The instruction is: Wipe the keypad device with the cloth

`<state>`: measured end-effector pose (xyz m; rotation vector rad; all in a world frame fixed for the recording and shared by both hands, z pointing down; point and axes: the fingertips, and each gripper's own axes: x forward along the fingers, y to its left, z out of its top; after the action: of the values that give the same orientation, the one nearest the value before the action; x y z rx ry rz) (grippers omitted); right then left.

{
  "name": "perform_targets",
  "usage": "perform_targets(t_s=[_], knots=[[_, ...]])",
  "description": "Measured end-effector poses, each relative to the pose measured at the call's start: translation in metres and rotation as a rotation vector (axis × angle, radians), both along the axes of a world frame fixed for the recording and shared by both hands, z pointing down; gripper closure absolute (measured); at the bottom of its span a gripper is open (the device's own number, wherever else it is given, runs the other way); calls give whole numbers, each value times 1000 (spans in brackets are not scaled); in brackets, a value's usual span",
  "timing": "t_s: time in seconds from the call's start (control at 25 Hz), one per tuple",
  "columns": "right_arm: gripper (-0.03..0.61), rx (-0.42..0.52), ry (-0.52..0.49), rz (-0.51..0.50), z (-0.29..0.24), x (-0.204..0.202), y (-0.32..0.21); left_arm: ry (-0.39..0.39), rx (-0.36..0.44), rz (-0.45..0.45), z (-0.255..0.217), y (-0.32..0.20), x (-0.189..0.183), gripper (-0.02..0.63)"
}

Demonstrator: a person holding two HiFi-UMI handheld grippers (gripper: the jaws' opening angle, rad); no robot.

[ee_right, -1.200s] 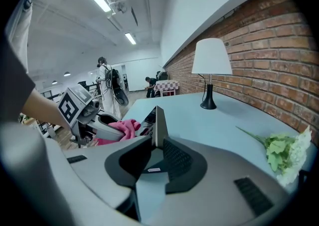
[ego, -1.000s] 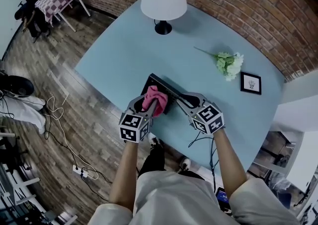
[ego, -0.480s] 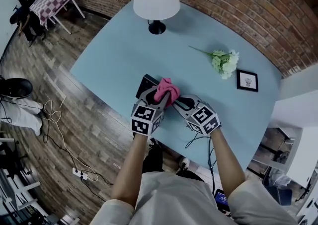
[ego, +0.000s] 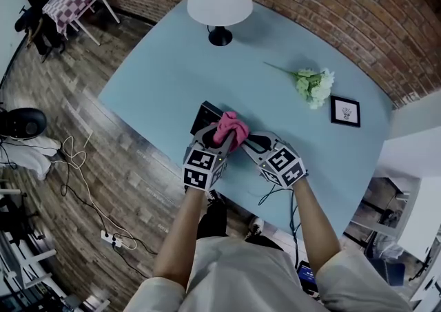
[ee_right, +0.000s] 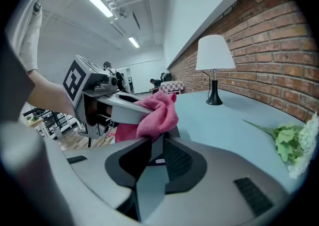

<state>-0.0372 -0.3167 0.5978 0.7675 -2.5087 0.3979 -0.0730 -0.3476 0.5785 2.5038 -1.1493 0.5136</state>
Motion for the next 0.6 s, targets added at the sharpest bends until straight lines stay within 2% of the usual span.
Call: perform_targets(t_s=[0.36, 0.6], knots=[[483, -5, 45, -34, 10, -3, 5, 39, -73, -25, 26, 17, -15, 443], [483, -17, 68, -34, 19, -7, 11, 17, -107, -33, 44, 29, -24, 443]])
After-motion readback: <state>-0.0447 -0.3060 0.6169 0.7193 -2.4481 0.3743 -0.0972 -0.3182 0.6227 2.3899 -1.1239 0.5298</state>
